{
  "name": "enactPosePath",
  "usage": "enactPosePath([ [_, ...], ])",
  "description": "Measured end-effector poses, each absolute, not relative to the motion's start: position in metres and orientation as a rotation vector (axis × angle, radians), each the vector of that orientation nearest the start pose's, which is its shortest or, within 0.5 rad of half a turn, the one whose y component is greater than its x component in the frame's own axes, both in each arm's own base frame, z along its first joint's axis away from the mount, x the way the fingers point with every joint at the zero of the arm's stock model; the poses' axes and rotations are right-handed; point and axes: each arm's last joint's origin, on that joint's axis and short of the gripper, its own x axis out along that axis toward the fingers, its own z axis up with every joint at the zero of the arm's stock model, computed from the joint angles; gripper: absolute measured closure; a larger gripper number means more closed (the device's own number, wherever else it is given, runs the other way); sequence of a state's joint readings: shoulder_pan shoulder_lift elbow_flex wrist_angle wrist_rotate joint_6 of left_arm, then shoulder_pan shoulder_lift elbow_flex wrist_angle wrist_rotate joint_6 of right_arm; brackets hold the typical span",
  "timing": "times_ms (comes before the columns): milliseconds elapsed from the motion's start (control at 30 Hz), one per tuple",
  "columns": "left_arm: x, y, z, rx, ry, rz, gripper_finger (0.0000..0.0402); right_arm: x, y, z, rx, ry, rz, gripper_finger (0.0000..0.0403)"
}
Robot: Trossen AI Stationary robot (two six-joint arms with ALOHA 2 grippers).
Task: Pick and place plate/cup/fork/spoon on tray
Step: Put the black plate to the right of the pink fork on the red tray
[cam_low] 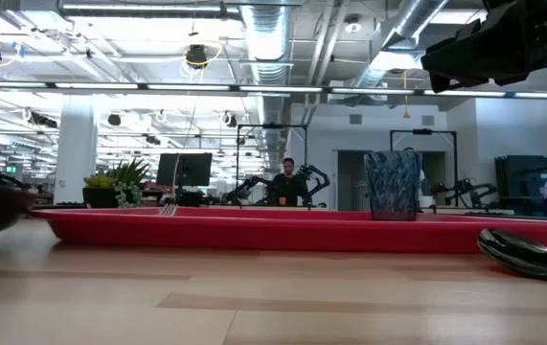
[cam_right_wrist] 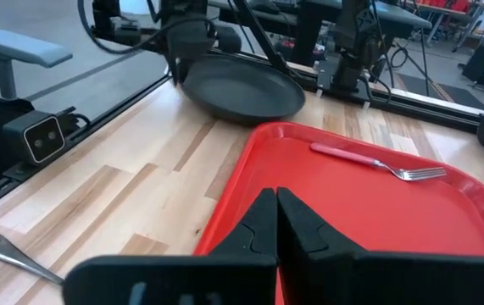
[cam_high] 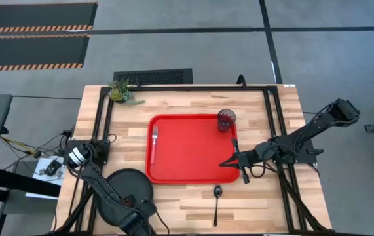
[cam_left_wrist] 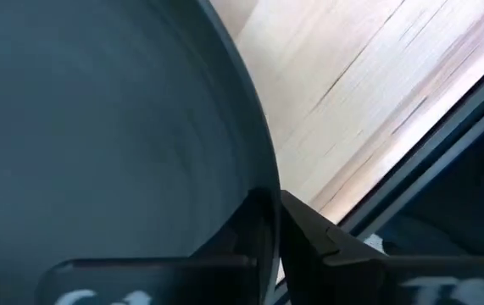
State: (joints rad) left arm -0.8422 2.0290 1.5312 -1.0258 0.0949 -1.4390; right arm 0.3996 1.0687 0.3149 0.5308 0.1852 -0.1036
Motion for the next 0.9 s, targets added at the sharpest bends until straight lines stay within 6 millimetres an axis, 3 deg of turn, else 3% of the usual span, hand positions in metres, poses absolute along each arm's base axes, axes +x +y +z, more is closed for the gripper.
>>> enactPosePath([
  [367,0.225,-0.284,0.234,-0.656,1.490,0.469,0.0401,0.192,0.075,0.190,-0.160,0.203,0.223,0.0392],
  [567,0.214,-0.258,0.268,-0.628,1.304,0.556,0.0401,0.192,0.075,0.190,-0.160,0.204,0.223,0.0392],
  [733,0.223,-0.229,0.282,-0.498,1.174,0.594,0.0401,0.192,0.075,0.190,-0.159,0.203,0.223,0.0392],
  [900,0.253,-0.196,0.282,-0.301,1.177,0.544,0.0401,0.192,0.075,0.190,-0.158,0.204,0.223,0.0392],
])
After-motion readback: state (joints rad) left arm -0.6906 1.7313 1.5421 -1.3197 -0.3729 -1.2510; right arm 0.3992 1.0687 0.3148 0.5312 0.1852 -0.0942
